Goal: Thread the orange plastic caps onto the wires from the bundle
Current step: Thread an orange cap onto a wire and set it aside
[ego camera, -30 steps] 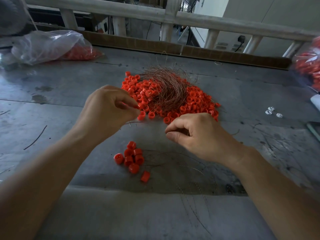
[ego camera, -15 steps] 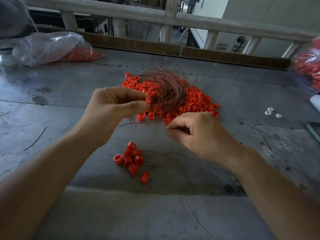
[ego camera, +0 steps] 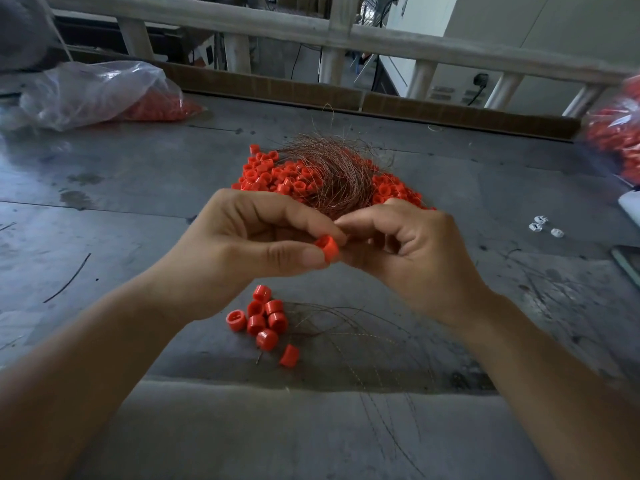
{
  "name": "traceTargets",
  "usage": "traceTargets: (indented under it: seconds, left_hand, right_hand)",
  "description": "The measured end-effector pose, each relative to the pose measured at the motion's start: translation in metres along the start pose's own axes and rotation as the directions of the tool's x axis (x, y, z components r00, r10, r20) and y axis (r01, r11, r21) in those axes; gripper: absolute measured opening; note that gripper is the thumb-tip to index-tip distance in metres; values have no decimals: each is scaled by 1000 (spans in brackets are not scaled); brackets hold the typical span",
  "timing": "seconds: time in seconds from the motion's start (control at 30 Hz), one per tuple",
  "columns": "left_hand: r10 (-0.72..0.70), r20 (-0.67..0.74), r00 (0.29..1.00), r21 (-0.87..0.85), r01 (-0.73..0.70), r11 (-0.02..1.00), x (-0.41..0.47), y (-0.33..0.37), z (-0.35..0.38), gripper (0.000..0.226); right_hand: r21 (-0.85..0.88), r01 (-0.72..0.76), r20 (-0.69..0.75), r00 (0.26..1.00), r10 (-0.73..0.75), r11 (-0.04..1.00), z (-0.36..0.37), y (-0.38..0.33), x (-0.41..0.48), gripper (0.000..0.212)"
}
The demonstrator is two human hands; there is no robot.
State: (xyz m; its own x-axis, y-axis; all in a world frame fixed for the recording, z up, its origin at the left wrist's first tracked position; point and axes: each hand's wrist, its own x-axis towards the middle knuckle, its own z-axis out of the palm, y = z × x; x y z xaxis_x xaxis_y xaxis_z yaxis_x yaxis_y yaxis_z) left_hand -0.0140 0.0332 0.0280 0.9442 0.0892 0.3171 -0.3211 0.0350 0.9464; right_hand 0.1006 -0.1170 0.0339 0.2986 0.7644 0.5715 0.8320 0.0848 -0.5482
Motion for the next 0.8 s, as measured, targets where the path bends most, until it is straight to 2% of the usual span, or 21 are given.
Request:
traceTargets:
  seconds: [0.1,0.17,0.2,0.27,0.43,0.53,0.67,0.8]
  left_hand:
    - [8,-32,999,-20,-9,1000,0,0,-1,32]
    - [10,-57,998,-38,-12,999,0,0,-2,32]
    - [11,-78,997,-55,-15,998,1,-1,-2,31]
    - [12,-116,993,-80,-21,997,1,-2,-2,27]
    - [-6,-104,995,-69,-2,998,2,-5,0,33]
    - [-10,-96,995,-74,3,997,2,-5,0,34]
    - [8,-108,994,-82,-17,996,2,-4,1,31]
    - [16,-223,975,-59,-30,998,3,-5,0,24]
  right_hand:
    - [-46,26,-51,998,-29,999,-4,-1,1,20]
    - [-66,8,-87,996,-14,998,-8,0,1,9]
    - [-40,-15,-113,994,10,999,-10,0,2,5]
    - [17,-65,-144,987,67,998,-11,1,2,10]
    - [57,-157,54,987,154,986,-1,3,-1,24]
    - [71,-130,71,990,125,989,4,2,-3,18]
    - [-6,-82,-43,996,82,997,1,4,-1,15]
    - [-51,-91,-233,970,77,995,-12,7,2,20]
